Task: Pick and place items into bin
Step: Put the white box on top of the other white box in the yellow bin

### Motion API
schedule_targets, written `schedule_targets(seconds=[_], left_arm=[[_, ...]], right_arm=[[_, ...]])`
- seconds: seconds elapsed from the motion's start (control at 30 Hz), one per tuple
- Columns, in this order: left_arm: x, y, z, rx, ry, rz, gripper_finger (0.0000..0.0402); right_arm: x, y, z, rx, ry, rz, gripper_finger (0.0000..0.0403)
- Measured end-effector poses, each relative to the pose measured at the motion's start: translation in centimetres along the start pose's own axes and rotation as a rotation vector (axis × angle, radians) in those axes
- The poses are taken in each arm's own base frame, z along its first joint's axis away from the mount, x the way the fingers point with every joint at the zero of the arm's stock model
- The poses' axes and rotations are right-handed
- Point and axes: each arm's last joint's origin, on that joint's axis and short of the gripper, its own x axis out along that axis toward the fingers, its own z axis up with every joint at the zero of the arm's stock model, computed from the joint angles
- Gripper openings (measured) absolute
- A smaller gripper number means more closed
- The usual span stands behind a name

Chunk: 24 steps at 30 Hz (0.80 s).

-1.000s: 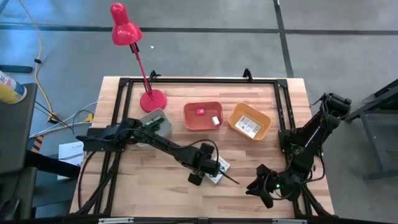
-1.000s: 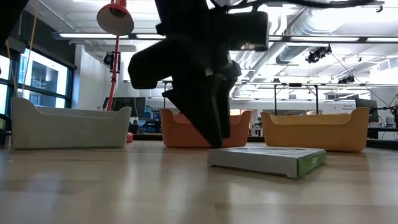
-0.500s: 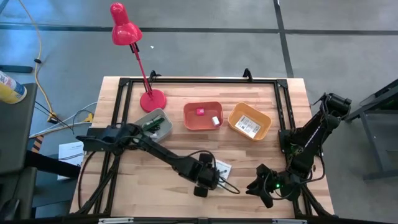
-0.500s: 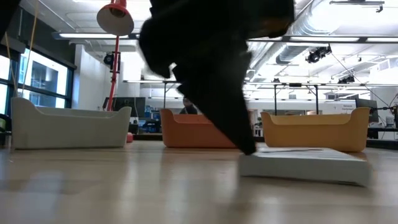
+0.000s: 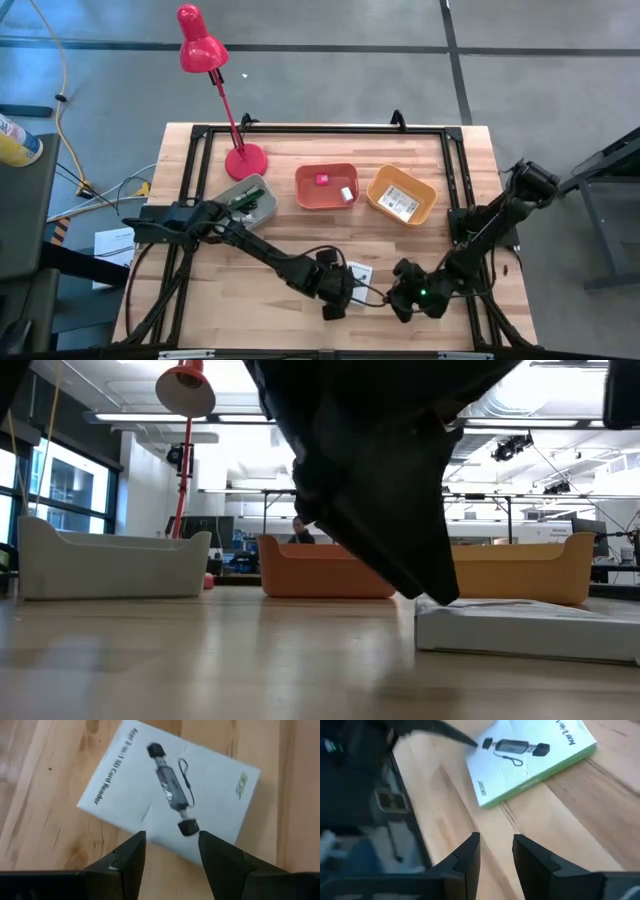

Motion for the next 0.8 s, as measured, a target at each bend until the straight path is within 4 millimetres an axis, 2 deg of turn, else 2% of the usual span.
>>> schedule_targets(seconds=[0.17,0.37,0.47,0.63,0.8], left_arm=[[-0.1,-0.2,-0.1,0.115,0.011,-0.023,0.0172],[-0.1,-0.3,-0.2,0.241,0.032,-0.068,0.0172],[-0.5,-0.2,-0.1,0.307,0.032,-0.07,0.0172],[-2.6,0.5,0.4,0.438,0.042,-0.024,0.0172],[-3.4,1.2,0.4,0.551,0.082,0.012,0.0172]], right_arm=[[0.7,-0.2,-1.4,-0.232,-0.072,-0.002,0.0106],[1.6,-0.9,-2.4,-0.282,-0.08,-0.043,0.0106],[2.1,-1.1,-2.7,-0.253,-0.08,-0.043,0.0106],[2.5,-0.6,-2.5,-0.147,-0.065,0.01,0.0106],[2.7,-0.2,-2.1,-0.093,-0.066,0.053,0.0106]])
